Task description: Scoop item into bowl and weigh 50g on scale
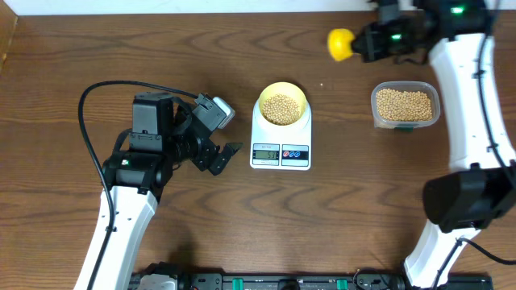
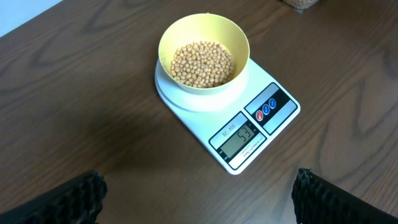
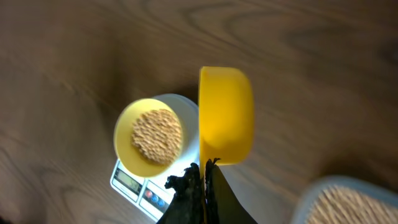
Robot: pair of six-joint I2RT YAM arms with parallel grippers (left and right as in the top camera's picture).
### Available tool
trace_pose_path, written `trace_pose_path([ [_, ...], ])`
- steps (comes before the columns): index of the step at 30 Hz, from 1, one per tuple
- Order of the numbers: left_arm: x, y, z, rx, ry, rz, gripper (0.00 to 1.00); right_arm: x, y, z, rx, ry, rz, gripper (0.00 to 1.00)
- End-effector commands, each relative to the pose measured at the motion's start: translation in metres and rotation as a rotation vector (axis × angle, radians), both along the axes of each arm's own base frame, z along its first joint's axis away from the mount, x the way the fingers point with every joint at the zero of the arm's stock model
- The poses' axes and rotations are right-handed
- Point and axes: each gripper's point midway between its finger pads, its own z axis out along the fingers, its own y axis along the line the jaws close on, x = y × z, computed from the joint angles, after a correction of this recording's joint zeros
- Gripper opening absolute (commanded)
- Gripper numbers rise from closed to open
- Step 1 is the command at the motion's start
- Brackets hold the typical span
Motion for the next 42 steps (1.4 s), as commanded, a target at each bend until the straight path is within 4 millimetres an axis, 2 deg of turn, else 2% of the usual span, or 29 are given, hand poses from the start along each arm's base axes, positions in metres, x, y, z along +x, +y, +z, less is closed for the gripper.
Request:
trace_pose_path([
  [1, 0.000, 0.000, -0.003, 0.003, 0.005, -0.007, 0.98, 0.000, 0.038, -0.016, -0.076, -0.029, 0.110, 0.01],
  [3, 0.000, 0.000, -0.003, 0.003, 0.005, -0.007, 0.97, -0.006, 0.059, -0.025, -0.083, -0.019, 0.166, 0.01],
  [6, 0.000, 0.000, -0.003, 0.003, 0.006, -0.007, 0.98, -0.013, 0.080, -0.035, -0.081, 0.007, 0.212, 0.01],
  [13, 0.000, 0.000, -0.003, 0.003, 0.005, -0.007, 0.98, -0.027, 0.114, -0.057, -0.095, 0.044, 0.297, 0.01],
  [16, 0.000, 0.000, -0.003, 0.003, 0.006, -0.007, 0.98, -0.030, 0.122, -0.063, -0.099, 0.058, 0.314, 0.01],
  [25, 0.000, 0.000, -0.003, 0.003, 0.005, -0.007, 0.98, -0.037, 0.118, -0.083, -0.264, 0.075, 0.289, 0.01],
  [42, 0.000, 0.000, -0.003, 0.003, 0.006, -0.007, 0.97, -0.044, 0.124, -0.108, -0.293, 0.139, 0.315, 0.01],
])
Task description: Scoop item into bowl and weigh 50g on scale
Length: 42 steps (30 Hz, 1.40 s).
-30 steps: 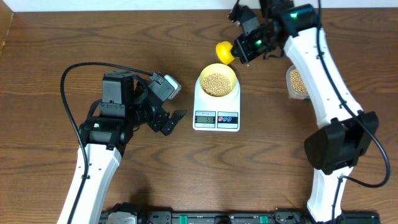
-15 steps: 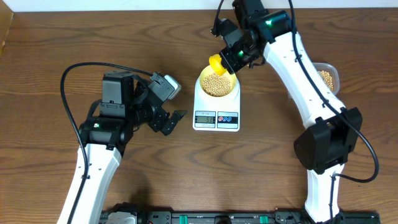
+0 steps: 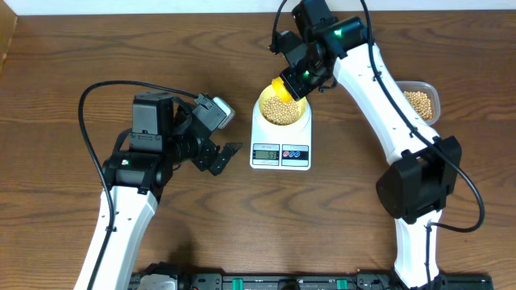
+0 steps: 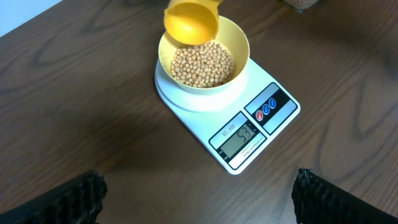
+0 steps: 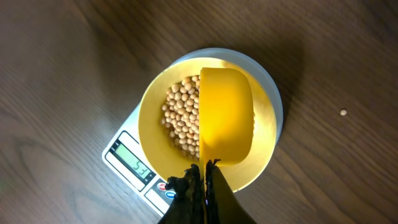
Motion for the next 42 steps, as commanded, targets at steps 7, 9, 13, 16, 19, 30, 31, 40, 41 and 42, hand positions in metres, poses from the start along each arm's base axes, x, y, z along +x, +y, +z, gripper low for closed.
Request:
trace_pose_path([
  [7, 0.000, 0.000, -0.003, 0.002, 0.005, -0.007, 0.98, 0.000, -0.002, -0.022, -0.060, 0.028, 0.011, 0.01],
  [9, 0.000, 0.000, -0.003, 0.003, 0.005, -0.007, 0.98, 0.000, -0.006, -0.023, -0.081, 0.024, 0.005, 0.01],
  [13, 0.000, 0.000, -0.003, 0.002, 0.005, -0.007, 0.98, 0.001, -0.007, -0.026, -0.090, 0.026, 0.004, 0.01],
  [16, 0.000, 0.000, -0.003, 0.003, 0.005, -0.007, 0.98, 0.000, -0.007, -0.026, -0.091, 0.026, 0.011, 0.01],
  [19, 0.000, 0.000, -0.003, 0.003, 0.005, -0.007, 0.98, 0.000, -0.007, -0.032, -0.097, 0.038, 0.012, 0.01],
  [30, 0.000, 0.000, -0.003, 0.003, 0.005, -0.007, 0.98, -0.008, 0.004, -0.045, -0.110, 0.066, 0.047, 0.01],
  [31, 0.000, 0.000, -0.003, 0.003, 0.005, -0.007, 0.98, -0.009, 0.005, -0.045, -0.109, 0.066, 0.050, 0.01],
  [40, 0.000, 0.000, -0.003, 0.002, 0.005, -0.007, 0.98, -0.018, 0.021, -0.043, -0.058, 0.089, 0.088, 0.01],
  [41, 0.000, 0.000, -0.003, 0.002, 0.005, -0.007, 0.98, -0.019, 0.022, -0.042, -0.051, 0.094, 0.090, 0.01],
  [42, 0.000, 0.000, -0.003, 0.002, 0.005, -0.007, 0.98, -0.020, 0.023, -0.042, -0.043, 0.098, 0.093, 0.01],
])
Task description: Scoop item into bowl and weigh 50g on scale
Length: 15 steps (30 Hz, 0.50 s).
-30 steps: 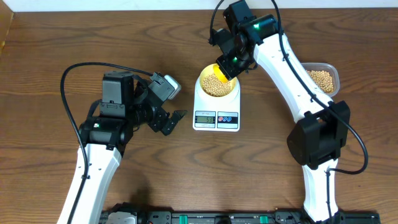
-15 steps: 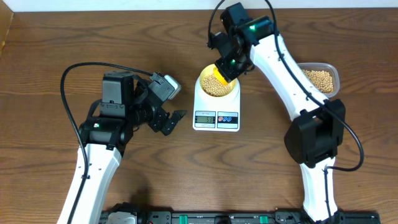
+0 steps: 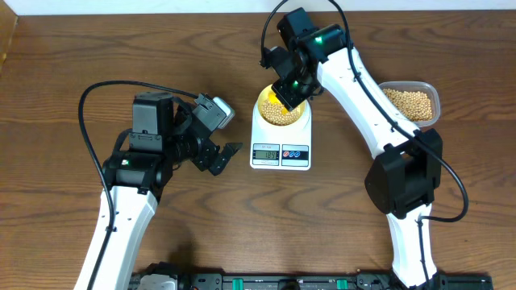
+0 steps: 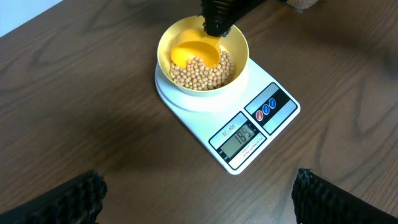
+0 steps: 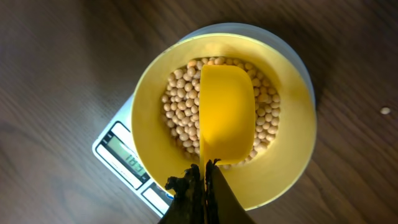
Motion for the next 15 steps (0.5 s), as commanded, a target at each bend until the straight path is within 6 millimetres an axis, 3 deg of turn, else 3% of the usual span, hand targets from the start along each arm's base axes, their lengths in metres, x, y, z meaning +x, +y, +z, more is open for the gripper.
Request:
trace_pose_path([
  [1, 0.000, 0.000, -0.003, 0.003, 0.006, -0.007, 0.98, -0.009, 0.013, -0.007, 0.040, 0.046, 0.037, 0.01],
  [15, 0.000, 0.000, -0.003, 0.003, 0.005, -0.007, 0.98, -0.011, 0.010, 0.007, 0.235, 0.175, -0.029, 0.01],
])
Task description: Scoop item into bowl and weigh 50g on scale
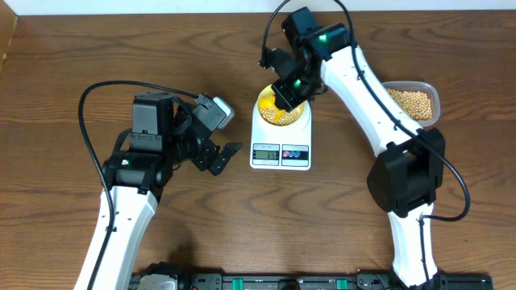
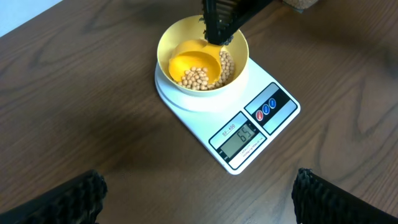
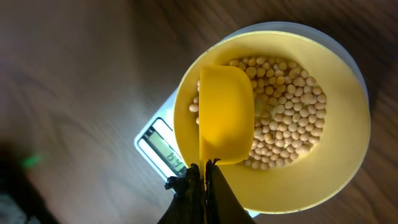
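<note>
A yellow bowl point(image 1: 292, 114) of pale beans point(image 3: 283, 118) stands on the white scale point(image 1: 280, 151), whose display point(image 2: 244, 134) reads about 65. My right gripper point(image 3: 205, 169) is shut on the handle of a yellow scoop point(image 3: 225, 118), which sits low in the bowl's left half among the beans. From above, the right gripper point(image 1: 285, 94) hangs over the bowl's rim. To the left of the scale, my left gripper point(image 1: 224, 159) is open and holds nothing, its fingers point(image 2: 68, 199) wide apart above bare table.
A clear plastic tub point(image 1: 409, 101) of the same beans sits to the right of the scale, partly behind my right arm. A black cable point(image 1: 89, 129) loops off the left arm. The brown wooden table point(image 1: 64, 64) ends at the wall behind.
The scoop has shifted to the left side of the bowl, and bare yellow shows where beans lay. The scale's reading fell from about 183 to about 65. The left arm is unmoved.
My right gripper held the scoop at the far right near the bean tub, the scale reading 53. Then the scoop hung over the bowl's rim. Then it pressed into the beans and the reading rose to about 183. Now it sits left in the bowl.
</note>
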Robot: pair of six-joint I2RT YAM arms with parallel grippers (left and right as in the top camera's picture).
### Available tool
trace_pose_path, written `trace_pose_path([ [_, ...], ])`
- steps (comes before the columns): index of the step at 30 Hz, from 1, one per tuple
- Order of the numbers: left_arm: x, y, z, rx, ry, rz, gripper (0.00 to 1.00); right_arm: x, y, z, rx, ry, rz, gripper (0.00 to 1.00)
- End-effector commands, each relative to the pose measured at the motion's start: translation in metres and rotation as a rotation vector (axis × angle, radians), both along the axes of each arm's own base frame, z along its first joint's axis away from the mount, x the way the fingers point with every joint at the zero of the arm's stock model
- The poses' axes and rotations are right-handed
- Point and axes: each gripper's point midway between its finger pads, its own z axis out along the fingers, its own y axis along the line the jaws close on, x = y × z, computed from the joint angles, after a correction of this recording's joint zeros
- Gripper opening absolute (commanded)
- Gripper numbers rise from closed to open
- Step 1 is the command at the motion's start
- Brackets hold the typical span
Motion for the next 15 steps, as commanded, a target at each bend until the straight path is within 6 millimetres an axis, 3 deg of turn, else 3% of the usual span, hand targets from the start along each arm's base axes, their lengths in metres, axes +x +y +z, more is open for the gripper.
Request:
trace_pose_path([
  [1, 0.000, 0.000, -0.003, 0.003, 0.005, -0.007, 0.97, 0.001, -0.002, 0.002, 0.109, 0.084, -0.036, 0.01],
  [10, 0.000, 0.000, -0.003, 0.003, 0.005, -0.007, 0.98, 0.012, -0.027, 0.024, 0.311, 0.193, -0.117, 0.01],
  [15, 0.000, 0.000, -0.003, 0.003, 0.005, -0.007, 0.97, 0.016, -0.031, 0.042, 0.453, 0.228, -0.127, 0.01],
])
